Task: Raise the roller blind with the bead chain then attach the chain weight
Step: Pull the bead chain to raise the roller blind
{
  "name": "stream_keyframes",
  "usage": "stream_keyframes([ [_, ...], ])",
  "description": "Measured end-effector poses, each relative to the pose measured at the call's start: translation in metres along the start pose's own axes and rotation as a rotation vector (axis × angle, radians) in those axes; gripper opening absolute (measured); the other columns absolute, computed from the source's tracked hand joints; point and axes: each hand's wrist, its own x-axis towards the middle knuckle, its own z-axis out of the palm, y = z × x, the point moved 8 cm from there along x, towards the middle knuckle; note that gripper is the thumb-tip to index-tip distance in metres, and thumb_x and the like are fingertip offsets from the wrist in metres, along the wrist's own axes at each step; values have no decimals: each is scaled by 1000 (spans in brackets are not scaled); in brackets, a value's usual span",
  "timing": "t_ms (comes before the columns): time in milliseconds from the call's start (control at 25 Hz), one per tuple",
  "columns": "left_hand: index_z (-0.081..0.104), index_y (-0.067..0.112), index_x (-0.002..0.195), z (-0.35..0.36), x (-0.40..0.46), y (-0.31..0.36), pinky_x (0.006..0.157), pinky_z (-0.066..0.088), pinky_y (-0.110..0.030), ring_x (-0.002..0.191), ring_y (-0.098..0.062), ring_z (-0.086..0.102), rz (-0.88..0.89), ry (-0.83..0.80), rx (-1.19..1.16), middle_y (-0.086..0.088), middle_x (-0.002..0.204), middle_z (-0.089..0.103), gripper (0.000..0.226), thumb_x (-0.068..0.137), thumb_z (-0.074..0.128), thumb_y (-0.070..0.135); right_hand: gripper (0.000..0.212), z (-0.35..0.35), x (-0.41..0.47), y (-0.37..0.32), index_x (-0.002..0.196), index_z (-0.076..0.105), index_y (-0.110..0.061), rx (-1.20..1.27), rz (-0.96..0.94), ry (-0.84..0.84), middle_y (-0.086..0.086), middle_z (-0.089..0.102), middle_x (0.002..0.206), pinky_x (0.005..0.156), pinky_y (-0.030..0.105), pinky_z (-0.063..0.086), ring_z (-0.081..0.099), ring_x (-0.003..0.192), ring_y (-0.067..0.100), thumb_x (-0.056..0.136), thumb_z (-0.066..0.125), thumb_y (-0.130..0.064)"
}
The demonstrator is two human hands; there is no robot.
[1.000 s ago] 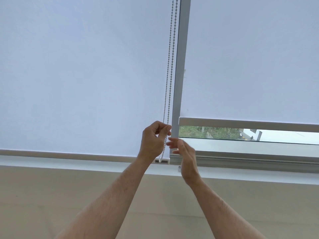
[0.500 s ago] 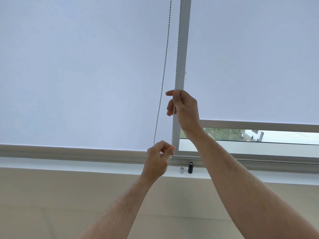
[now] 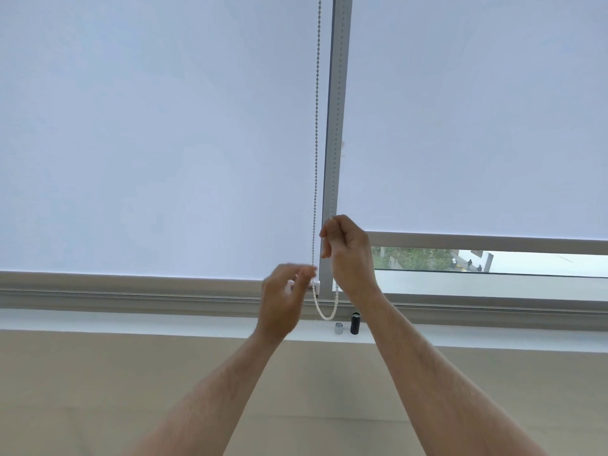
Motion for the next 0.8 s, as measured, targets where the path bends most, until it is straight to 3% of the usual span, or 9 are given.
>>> stream_keyframes([
  [80, 74, 19, 93, -7, 22, 15, 83, 53, -36, 93, -16, 69, -5, 61, 2, 3, 90, 75, 35, 89, 52, 46, 29, 1, -8, 6, 75, 58, -14, -7, 15, -9, -2, 51, 54, 54, 21, 40, 46, 53, 13, 101, 46, -15],
  [280, 71, 27, 94, -1, 68, 63, 78, 53, -30, 83, -9, 68, -25, -17, -116, 5, 82, 74, 12, 94, 60, 30, 31, 9, -28, 28, 73, 57, -13, 0, 42, -38, -5, 54, 53, 59, 24, 42, 50, 54, 11, 102, 46, -13],
  [400, 73, 23, 90, 6, 77, 74, 76, 54, -26, 75, -7, 67, -29, -24, -171, 5, 74, 72, 8, 91, 65, 23, 33, 11, -41, 42, 70, 56, -16, -8, 69, -41, -5, 55, 51, 60, 26, 44, 51, 53, 10, 101, 46, -12],
  [520, 71, 21, 79, 10, 69, 64, 78, 54, -32, 72, -12, 67, -55, -37, -187, 6, 66, 71, 13, 89, 67, 14, 33, 8, -50, 56, 69, 61, -21, 0, 100, -98, -4, 61, 53, 65, 31, 48, 55, 56, 11, 100, 50, -14],
  [600, 68, 21, 75, 7, 61, 55, 79, 54, -37, 70, -13, 66, -76, -28, -196, 7, 63, 70, 16, 88, 68, 12, 26, 6, -54, 64, 76, 70, -18, 57, 138, -216, 1, 71, 64, 76, 42, 51, 64, 67, 19, 96, 55, -22],
  [680, 67, 21, 74, 4, 56, 48, 77, 53, -38, 69, -12, 64, -85, -28, -179, 7, 63, 69, 17, 88, 68, 11, 26, 0, -54, 67, 88, 77, -12, 141, 187, -312, 7, 77, 83, 87, 38, 52, 71, 87, 20, 89, 58, -30],
  [800, 67, 23, 74, 3, 52, 45, 76, 53, -37, 68, -11, 65, -68, -43, -159, 8, 64, 69, 19, 89, 67, 11, 43, -17, -36, 61, 91, 78, -12, 243, 205, -233, 11, 78, 92, 86, 42, 50, 72, 95, 28, 84, 53, -47],
])
